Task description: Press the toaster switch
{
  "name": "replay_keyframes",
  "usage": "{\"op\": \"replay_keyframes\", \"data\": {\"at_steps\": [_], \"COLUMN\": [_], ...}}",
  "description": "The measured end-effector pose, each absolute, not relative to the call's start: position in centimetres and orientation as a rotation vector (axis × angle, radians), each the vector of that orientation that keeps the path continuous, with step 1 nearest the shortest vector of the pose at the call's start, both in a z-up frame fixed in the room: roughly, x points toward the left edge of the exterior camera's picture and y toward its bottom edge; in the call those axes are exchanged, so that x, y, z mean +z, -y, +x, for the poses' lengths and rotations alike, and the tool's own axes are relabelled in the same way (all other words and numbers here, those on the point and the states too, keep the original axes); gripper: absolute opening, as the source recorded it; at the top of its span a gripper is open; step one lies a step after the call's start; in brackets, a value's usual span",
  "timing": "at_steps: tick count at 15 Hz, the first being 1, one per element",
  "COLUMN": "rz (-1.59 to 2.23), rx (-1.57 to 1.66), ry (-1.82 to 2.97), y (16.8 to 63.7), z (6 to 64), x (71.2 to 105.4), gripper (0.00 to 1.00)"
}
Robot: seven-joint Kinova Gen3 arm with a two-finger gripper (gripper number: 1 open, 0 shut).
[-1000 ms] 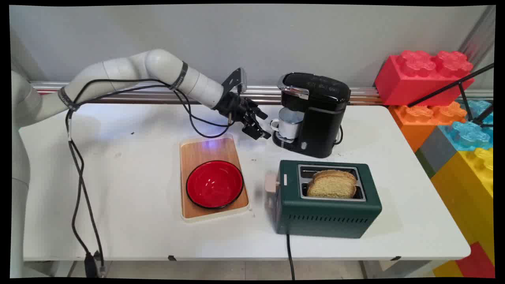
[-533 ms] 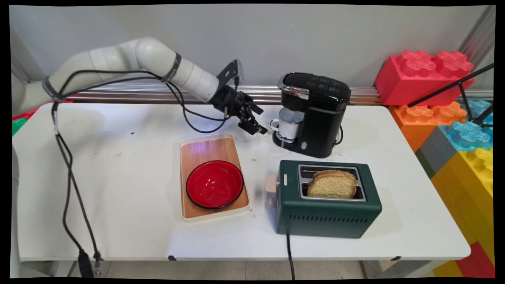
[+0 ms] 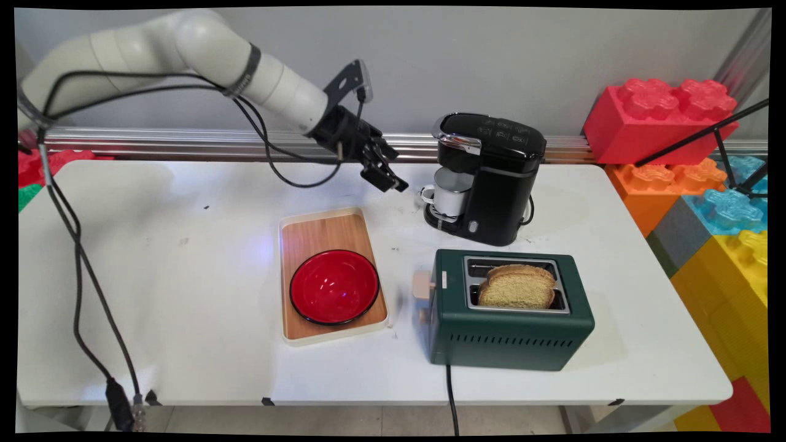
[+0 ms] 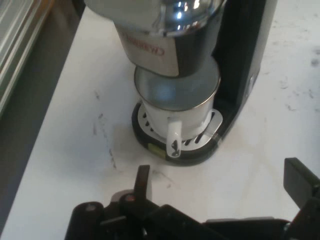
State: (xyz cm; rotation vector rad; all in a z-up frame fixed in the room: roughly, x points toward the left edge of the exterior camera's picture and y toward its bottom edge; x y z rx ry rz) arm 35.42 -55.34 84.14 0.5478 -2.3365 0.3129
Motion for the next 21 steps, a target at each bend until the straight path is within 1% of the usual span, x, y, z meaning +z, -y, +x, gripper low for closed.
{"op": "replay_keyframes", "data": {"at_steps": [3, 6, 10, 14, 21], "rz": [0.567, 0.565, 0.554, 0.53, 0.482], "rx": [0.308, 0.292, 0.222, 0.13, 0.038], "ry": [2.351, 2.361, 2.372, 2.379, 2.386], "y": [54.1, 53.1, 50.3, 46.8, 42.4], "z": [35.3, 35.1, 34.2, 33.0, 31.2], "x": [87.0, 88.8, 91.5, 93.1, 94.0], "gripper": [1.0, 1.0, 1.0, 1.0, 1.0]}}
